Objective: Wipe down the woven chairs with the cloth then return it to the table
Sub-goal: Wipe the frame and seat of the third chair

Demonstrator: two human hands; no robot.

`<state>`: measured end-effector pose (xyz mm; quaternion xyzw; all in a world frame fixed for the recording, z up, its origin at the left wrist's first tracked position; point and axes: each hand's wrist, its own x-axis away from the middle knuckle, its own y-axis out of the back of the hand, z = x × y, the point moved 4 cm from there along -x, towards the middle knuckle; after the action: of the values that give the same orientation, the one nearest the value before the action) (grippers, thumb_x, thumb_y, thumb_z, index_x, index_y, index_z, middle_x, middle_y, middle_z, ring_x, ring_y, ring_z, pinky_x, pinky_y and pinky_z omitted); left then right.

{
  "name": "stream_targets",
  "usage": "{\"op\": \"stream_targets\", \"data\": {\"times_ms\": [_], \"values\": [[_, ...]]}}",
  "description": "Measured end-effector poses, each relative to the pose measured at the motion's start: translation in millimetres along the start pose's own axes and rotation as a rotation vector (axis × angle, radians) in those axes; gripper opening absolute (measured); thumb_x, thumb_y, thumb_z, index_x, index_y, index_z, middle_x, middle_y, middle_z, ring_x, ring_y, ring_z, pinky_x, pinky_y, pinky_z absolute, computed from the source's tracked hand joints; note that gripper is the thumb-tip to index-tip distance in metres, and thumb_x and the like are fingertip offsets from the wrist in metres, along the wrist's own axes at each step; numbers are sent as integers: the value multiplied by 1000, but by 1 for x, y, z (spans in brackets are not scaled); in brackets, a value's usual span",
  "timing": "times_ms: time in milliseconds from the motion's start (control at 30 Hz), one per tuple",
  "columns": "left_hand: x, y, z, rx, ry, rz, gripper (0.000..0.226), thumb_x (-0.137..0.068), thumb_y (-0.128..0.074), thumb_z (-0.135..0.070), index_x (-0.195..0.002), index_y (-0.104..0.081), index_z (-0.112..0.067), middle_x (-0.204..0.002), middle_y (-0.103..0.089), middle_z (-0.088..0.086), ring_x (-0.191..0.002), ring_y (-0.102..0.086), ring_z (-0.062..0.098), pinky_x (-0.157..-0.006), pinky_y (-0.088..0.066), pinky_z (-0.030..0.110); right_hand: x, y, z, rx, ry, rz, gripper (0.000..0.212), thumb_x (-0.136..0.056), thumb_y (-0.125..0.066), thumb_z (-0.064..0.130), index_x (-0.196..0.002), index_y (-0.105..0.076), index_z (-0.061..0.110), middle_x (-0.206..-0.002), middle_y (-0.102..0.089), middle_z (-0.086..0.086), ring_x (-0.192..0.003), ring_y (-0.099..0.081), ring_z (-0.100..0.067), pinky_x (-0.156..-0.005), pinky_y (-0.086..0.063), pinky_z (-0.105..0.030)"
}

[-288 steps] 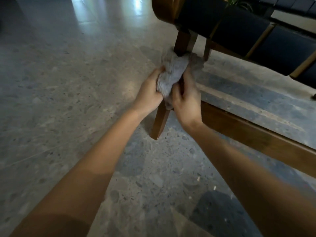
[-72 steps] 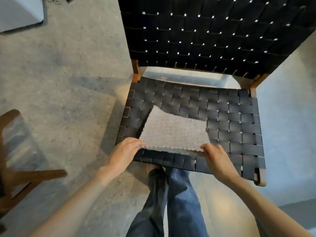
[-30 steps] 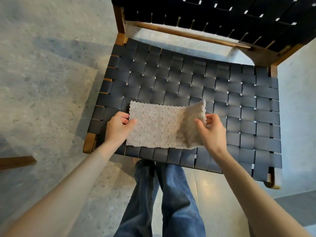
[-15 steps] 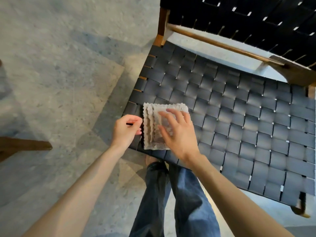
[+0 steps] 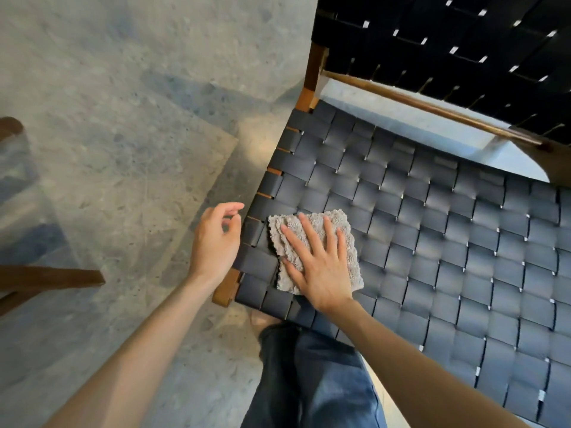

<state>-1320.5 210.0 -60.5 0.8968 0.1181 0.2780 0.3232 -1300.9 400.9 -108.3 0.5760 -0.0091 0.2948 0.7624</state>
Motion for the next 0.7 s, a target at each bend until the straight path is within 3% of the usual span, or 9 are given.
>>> {"op": "stream_targets", "data": {"times_ms": [133,233,333,433,567,700], "values": [[-29,-15,-16,-59,0,87,33,-98,-46,-14,-129,-54,-21,-130,-48,2,-118,-48,17,-101,-35,26,-33,4,-11,-69,-67,-17,55,-96,-30,51,-149,-19,41,-160,-13,3,-145,-8,-40,-116,1,-48],[-50,-26,-25,-71,-24,155,41,-99,-44,-13,-139,-44,-19,-141,-38,2,-127,-41,17,-103,-28,21,-69,10,-20,-143,-182,-76,54,-99,-30,50,-148,-8,46,-160,0,8,-147,4,-36,-116,9,-46],[-74,-31,-30,-77,-91,208,48,-98,-44,-11,-145,-34,-17,-148,-30,2,-133,-36,18,-110,-27,29,-117,17,-26,-208,-278,-119,53,-101,-29,49,-150,-9,45,-161,0,6,-146,10,-35,-116,10,-47],[-94,-41,-32,-65,-129,282,49,-100,-42,-16,-147,-30,-17,-151,-28,2,-134,-35,18,-111,-26,31,-155,25,-36,-241,-332,-158,52,-100,-24,52,-150,-8,46,-161,1,7,-146,10,-34,-116,11,-47],[-122,-57,-25,5,-209,454,52,-100,-45,-23,-148,-26,-20,-155,-24,-2,-141,-25,12,-112,-16,20,-198,30,-42,-270,-456,-257,49,-101,-24,50,-149,-14,46,-161,-3,6,-146,6,-34,-115,11,-48],[-132,-63,-16,103,-186,600,57,-99,-48,-23,-150,-21,-25,-153,-29,-2,-138,-33,13,-115,-26,33,-223,38,-43,-266,-570,-318,47,-102,-25,48,-149,-18,43,-161,-5,4,-146,4,-36,-115,10,-50]]}}
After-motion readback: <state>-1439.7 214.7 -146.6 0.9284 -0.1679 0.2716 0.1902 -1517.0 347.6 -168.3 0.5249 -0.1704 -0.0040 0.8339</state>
